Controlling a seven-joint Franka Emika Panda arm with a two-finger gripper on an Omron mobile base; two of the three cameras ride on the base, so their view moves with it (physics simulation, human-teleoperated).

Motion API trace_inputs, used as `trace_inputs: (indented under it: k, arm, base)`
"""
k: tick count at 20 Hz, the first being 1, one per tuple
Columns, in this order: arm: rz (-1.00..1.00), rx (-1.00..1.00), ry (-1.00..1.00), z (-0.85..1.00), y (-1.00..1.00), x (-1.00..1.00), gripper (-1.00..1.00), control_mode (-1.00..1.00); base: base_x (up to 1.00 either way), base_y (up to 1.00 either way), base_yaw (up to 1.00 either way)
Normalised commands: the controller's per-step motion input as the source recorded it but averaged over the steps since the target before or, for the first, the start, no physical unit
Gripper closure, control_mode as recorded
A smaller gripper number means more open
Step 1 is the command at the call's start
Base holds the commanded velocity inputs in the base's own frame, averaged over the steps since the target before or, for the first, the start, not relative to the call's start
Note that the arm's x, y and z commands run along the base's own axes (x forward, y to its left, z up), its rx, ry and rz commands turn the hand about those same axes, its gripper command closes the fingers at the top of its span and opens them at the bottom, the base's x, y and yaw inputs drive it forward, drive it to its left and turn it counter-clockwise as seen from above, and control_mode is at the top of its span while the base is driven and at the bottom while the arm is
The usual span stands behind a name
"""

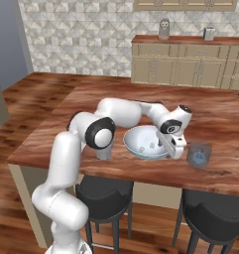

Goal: There are four ice cubes in the ice bowl. Place two ice cubes in each glass of water.

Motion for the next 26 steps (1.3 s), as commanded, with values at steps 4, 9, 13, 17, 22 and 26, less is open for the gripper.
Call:
trace_inputs:
  k: [4,9,13,17,22,26]
  arm:
    - [-0.13,0.00,0.00,0.26,0.01,-0.11,-1.00,-1.00]
    - [-0.14,0.00,0.00,0.21,0.00,-0.33,-1.00,-1.00]
    - [-0.15,0.00,0.00,0.04,0.00,-0.51,-1.00,-1.00]
    - [-0.14,0.00,0.00,0.00,0.09,-0.16,-1.00,-1.00]
    - [-0.08,0.00,-0.07,0.00,0.34,0.14,-1.00,-1.00]
    - [0.00,0.00,-0.04,0.00,0.18,0.08,-1.00,-1.00]
  base:
    - [0.00,0.00,0.00]
    - [0.00,0.00,0.00]
    - [0.00,0.00,0.00]
    - [0.00,0.00,0.00]
    - [0.00,0.00,0.00]
    - [0.00,0.00,0.00]
